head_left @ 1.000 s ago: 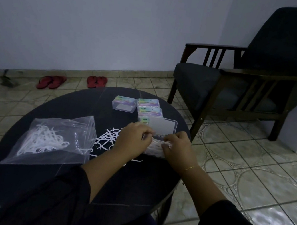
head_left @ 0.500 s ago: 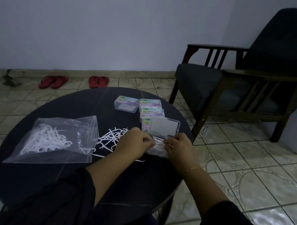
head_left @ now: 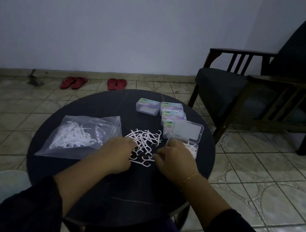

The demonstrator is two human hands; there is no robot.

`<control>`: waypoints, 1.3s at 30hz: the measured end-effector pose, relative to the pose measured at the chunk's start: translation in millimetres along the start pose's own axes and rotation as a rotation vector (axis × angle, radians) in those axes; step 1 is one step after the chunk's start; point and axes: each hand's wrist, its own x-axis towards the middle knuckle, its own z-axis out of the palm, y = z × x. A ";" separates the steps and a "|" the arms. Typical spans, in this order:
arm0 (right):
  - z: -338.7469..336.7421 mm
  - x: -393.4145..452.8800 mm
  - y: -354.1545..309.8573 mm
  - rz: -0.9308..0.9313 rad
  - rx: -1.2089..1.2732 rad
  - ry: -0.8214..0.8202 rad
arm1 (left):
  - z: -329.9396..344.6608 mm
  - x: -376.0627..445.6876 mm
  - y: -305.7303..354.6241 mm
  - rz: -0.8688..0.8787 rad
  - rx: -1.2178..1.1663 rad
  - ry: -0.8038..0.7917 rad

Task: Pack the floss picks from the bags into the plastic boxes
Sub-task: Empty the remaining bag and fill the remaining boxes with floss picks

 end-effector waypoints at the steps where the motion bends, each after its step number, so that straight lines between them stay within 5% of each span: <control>1: 4.0 1.3 -6.6 0.011 -0.018 -0.051 | 1.9 -2.3 -2.1 0.003 0.045 -0.018; 13: 24.6 28.7 -32.0 0.108 -0.269 -0.231 | 8.8 17.1 -1.0 -0.031 0.432 0.022; 21: 26.5 50.1 -32.7 0.100 -0.260 -0.163 | -6.9 47.3 0.4 -0.082 0.554 -0.191; 39: 28.8 28.4 -30.9 0.046 -0.324 -0.015 | -7.6 47.7 2.0 -0.143 0.267 0.023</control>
